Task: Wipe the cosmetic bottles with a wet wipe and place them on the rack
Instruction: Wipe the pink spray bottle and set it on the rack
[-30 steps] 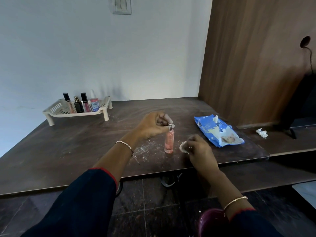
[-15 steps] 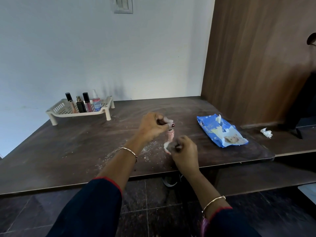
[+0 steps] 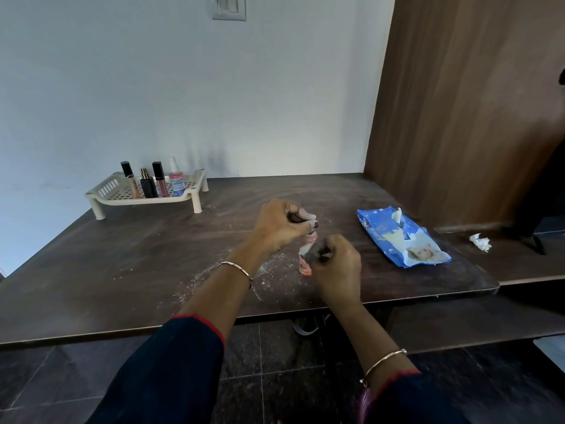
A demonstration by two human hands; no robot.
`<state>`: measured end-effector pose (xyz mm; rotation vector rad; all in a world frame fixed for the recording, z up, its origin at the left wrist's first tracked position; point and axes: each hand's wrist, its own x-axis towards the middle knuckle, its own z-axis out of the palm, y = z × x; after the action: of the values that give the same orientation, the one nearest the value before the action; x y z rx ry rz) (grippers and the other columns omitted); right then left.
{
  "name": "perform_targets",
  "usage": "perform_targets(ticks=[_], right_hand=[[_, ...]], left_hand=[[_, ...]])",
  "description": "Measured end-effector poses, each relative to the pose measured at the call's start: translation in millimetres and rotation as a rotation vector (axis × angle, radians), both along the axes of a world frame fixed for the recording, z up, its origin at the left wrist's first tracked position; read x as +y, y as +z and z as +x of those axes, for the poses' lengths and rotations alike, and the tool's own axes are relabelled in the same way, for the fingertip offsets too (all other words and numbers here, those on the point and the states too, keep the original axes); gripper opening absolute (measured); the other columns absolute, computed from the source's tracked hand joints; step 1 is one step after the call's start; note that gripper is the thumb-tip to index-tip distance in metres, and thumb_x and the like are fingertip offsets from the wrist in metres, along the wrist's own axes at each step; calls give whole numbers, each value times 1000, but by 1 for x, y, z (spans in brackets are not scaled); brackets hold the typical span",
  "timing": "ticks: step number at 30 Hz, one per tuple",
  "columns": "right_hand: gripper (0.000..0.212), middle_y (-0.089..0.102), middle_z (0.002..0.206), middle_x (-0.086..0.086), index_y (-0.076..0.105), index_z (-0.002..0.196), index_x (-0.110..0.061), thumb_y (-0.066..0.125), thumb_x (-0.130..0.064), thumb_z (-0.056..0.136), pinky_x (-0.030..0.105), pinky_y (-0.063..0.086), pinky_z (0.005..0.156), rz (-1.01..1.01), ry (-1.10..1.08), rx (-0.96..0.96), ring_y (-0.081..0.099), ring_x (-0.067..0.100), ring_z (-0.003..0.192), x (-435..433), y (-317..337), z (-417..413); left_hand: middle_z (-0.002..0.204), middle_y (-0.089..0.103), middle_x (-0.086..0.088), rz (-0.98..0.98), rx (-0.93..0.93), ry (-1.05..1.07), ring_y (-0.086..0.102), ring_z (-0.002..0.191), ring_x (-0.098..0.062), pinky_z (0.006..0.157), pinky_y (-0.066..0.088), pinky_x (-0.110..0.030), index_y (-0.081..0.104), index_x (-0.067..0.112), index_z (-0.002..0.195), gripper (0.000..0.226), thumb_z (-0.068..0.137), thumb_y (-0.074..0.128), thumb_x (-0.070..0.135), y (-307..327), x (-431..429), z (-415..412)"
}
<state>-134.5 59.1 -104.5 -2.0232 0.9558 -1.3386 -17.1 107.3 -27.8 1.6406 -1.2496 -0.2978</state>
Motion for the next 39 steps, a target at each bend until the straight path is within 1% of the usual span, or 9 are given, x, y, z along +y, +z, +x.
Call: perform_targets(ticks=[5, 12, 17, 20, 24, 29, 31, 35, 39], right_hand=[[19, 64, 63, -5, 60, 60, -16, 78, -10, 63, 29, 52, 63, 166, 6, 107, 62, 11, 61, -1, -16, -4], [16, 72, 73, -7, 72, 77, -16, 84, -17, 67, 19, 54, 70, 268, 75, -183, 69, 6, 70, -5, 21, -6], [18, 67, 67, -16, 69, 72, -26, 85, -30, 64, 19, 49, 68, 288, -27, 24, 64, -2, 69, -2, 10, -14], [17, 68, 70, -15, 71, 75, -27, 84, -30, 65, 21, 47, 67, 349, -34, 132, 65, 1, 72, 0, 0, -18], [16, 74, 79, -10, 75, 85, -19, 81, -17, 70, 17, 51, 71, 340, 27, -5, 68, 2, 75, -1, 6, -14], [22, 74, 84, -11, 75, 97, -21, 76, -13, 77, 19, 54, 75, 251, 178, -172, 69, -2, 78, 8, 20, -4], [27, 74, 90, -11, 73, 105, -21, 75, -18, 78, 15, 53, 76, 208, 185, -128, 67, -4, 81, 13, 15, 0], [35, 75, 98, -5, 71, 111, -22, 74, -19, 76, 27, 54, 81, 139, 125, 95, 70, 8, 87, 14, -1, -3], [34, 75, 97, -5, 72, 109, -26, 73, -22, 76, 22, 45, 72, 139, 107, 280, 68, 12, 86, 10, -3, -13]], left_hand=[[90, 75, -7, 2, -12, 5, 67, 78, -10, 81, 56, -24, 74, 6, 92, 16, 76, 76, 9, 1, 3, -2], [90, 75, -4, -1, -57, 9, 70, 81, -10, 81, 56, -22, 75, 8, 91, 15, 76, 75, 9, 1, 2, -1], [86, 74, -3, -17, -35, 7, 62, 62, 10, 70, 53, -9, 75, 7, 90, 14, 76, 75, 7, -1, 2, 0], [86, 75, -4, 0, -51, 6, 64, 64, 5, 72, 55, -13, 75, 9, 90, 14, 76, 75, 8, -1, 2, 0], [89, 75, -7, 32, -75, -7, 68, 75, -7, 78, 57, -21, 74, 7, 93, 16, 77, 73, 6, 3, 6, 3], [91, 74, 0, 72, -136, -57, 69, 79, -3, 76, 54, -11, 74, 10, 96, 18, 80, 69, 4, 7, 25, 8], [92, 74, 1, 85, -127, -76, 69, 81, -2, 77, 52, -9, 73, 11, 97, 19, 81, 68, 2, 7, 33, 11], [100, 73, 0, 119, -48, -78, 69, 89, -7, 75, 53, -11, 71, 12, 101, 24, 83, 63, -2, 0, 50, 20], [101, 72, -4, 80, 68, -98, 69, 94, -16, 80, 56, -22, 70, 8, 101, 23, 85, 59, -5, -8, 59, 23]])
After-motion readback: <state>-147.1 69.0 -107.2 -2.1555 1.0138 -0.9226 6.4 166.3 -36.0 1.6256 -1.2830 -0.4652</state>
